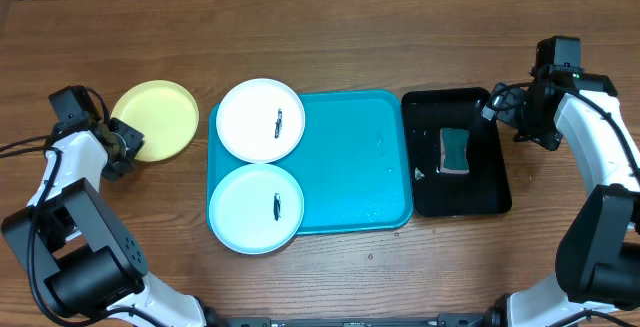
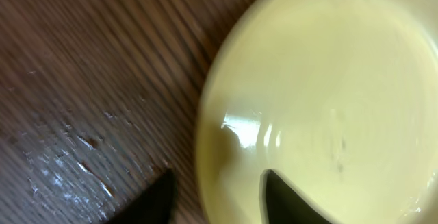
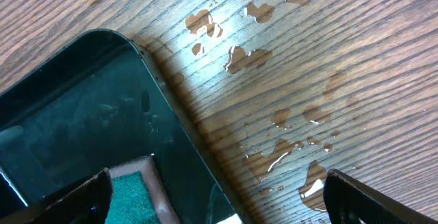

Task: Clean dirty plates on tray and stack at the side
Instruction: 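Set the yellow plate down on the table and open the left gripper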

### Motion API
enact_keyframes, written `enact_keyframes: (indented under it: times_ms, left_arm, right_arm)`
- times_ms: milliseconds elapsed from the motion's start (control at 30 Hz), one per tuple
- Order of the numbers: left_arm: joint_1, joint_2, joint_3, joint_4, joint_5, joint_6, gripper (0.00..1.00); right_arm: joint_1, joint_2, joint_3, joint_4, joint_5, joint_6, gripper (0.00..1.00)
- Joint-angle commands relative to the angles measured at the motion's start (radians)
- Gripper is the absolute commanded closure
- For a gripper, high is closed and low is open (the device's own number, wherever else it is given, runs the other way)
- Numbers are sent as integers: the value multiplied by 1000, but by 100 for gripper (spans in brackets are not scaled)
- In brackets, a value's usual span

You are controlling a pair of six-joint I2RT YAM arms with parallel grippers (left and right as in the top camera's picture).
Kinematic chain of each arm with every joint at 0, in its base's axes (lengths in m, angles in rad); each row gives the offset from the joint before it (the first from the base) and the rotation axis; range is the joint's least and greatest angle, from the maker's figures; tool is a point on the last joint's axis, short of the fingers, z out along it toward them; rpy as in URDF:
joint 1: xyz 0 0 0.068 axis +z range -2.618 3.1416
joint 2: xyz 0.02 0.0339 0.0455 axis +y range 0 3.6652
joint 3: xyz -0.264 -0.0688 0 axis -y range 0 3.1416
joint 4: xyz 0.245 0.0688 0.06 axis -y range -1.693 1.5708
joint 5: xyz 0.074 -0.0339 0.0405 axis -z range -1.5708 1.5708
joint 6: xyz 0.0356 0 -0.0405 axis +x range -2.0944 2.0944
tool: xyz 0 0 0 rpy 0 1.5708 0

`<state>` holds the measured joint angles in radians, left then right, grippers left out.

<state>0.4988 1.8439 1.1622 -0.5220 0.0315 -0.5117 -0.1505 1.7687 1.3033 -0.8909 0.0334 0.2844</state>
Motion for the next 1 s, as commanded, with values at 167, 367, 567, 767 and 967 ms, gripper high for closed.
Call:
enact_keyframes:
  times_ms: [167, 367, 567, 767, 967]
  left_arm:
    - [-21, -34, 210, -232, 387, 209, 49]
    - [-137, -33, 238, -335, 420, 309, 51]
    - [-278, -33, 211, -325, 229, 313, 52]
    - [-366, -37, 202, -399, 220, 310, 70]
    - [-432, -131, 201, -532, 220, 301, 75]
  right_arm:
    - [-2, 1, 11, 3, 10, 4, 0]
    - [-2, 1, 11, 3, 10, 4, 0]
    - [-2, 1, 11, 3, 10, 4, 0]
    - [-2, 1, 11, 3, 10, 4, 0]
    - [-2, 1, 11, 3, 10, 4, 0]
